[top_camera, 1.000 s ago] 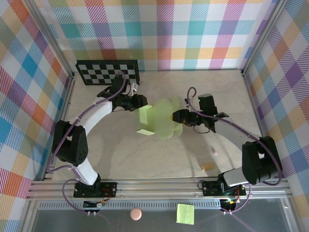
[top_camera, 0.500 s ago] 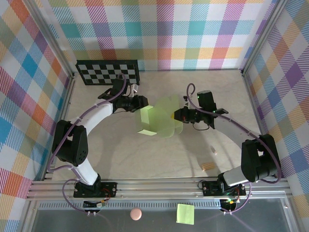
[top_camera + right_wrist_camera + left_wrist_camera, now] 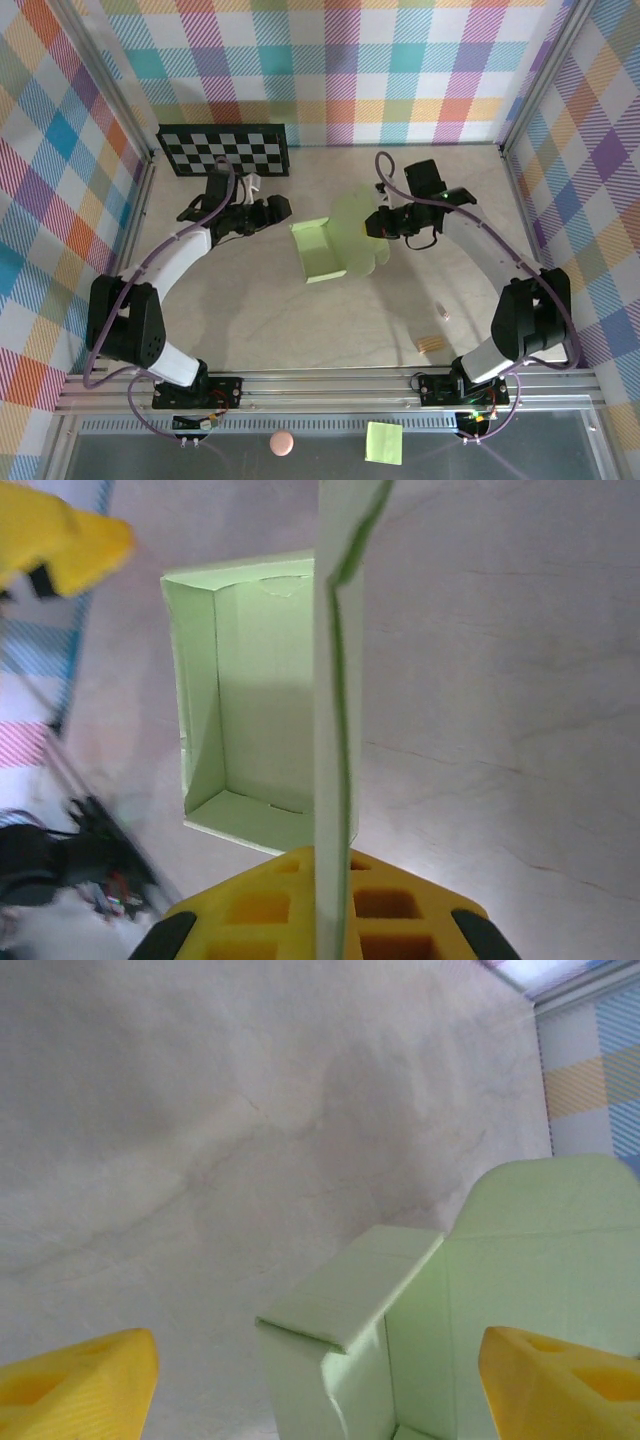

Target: Fold the paper box

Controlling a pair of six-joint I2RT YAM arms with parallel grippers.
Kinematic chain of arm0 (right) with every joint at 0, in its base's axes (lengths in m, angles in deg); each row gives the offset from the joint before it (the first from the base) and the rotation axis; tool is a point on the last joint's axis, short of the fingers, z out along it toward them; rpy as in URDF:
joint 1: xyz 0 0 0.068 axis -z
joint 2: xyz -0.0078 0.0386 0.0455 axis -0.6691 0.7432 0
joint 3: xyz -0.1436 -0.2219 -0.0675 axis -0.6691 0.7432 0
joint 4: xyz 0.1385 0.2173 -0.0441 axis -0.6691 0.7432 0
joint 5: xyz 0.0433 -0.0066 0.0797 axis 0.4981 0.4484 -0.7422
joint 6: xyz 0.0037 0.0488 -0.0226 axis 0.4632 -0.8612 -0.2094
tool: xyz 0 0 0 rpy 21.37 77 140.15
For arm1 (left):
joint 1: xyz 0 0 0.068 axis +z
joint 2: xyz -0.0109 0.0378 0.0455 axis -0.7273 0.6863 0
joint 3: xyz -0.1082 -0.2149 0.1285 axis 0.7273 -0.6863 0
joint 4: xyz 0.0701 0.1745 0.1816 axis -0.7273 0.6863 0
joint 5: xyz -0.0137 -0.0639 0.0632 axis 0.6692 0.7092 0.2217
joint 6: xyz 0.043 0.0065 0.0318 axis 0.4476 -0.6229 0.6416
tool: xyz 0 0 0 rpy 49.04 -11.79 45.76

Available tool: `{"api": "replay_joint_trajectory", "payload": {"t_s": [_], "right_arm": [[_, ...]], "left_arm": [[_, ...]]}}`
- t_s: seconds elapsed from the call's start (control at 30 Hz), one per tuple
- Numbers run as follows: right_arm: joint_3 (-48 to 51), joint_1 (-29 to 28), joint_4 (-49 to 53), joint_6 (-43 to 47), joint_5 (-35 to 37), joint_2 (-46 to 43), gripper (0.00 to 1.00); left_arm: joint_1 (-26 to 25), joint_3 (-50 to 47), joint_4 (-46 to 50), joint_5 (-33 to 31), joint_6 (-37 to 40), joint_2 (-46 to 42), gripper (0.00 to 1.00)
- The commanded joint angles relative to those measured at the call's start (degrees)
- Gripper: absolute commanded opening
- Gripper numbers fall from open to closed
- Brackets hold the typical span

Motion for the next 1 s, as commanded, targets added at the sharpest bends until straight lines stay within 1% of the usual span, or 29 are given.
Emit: {"api": "replay_joint_trajectory", "payload": {"t_s": [0.0, 0.1, 0.17, 0.27, 0.33, 0.4, 0.47, 0.57, 0.67, 0.8, 0.87, 0.93, 0.97], "right_arm": [[-4.3, -2.0, 9.9, 16.1, 6.2, 1.9, 0.00], [-8.8, -3.1, 12.3, 26.0, 7.8, 4.5, 0.00], [-13.1, -3.1, 14.4, 31.7, 7.9, 6.9, 0.00], [-21.8, -3.5, 20.0, 40.4, 8.8, 11.8, 0.00], [-26.9, -4.7, 24.3, 47.5, 10.8, 14.5, 0.00], [-30.9, -6.2, 27.4, 53.4, 13.5, 16.9, 0.00], [-36.0, -7.4, 31.6, 58.5, 15.5, 19.8, 0.00], [-42.6, -8.3, 35.4, 63.8, 16.5, 23.9, 0.00], [-48.2, -8.9, 37.9, 67.5, 16.9, 27.5, 0.00], [-55.0, -9.8, 40.6, 70.2, 18.5, 32.3, 0.00], [-57.4, -10.4, 41.5, 71.6, 19.2, 34.8, 0.00], [-58.4, -10.9, 40.8, 72.3, 20.3, 36.4, 0.00], [-58.6, -11.2, 40.4, 72.6, 20.8, 37.2, 0.02]], "left_arm": [[1.8, -3.0, -4.0, -1.5, 2.5, -4.3, 0.84], [3.6, -5.3, -6.4, -0.7, 2.5, -7.0, 0.84], [4.7, -8.2, -10.4, 0.0, 1.5, -8.9, 0.84], [7.7, -11.6, -16.2, 4.2, -3.0, -10.3, 0.84], [8.8, -13.0, -17.5, 5.7, -3.9, -11.0, 0.85], [9.3, -14.0, -18.3, 6.4, -3.8, -11.7, 0.90], [9.5, -14.7, -17.7, 6.0, -3.6, -12.5, 1.00], [9.9, -16.6, -18.3, 3.6, -3.9, -14.0, 1.00], [10.6, -17.8, -20.4, 4.4, -4.7, -15.2, 1.00], [10.9, -19.2, -24.1, 5.7, -4.7, -16.4, 1.00], [10.9, -18.8, -23.8, 6.0, -3.6, -16.3, 0.92], [10.9, -19.1, -25.0, 6.6, -3.3, -15.9, 0.87], [10.9, -19.0, -25.6, 7.3, -3.1, -15.6, 0.85]]}}
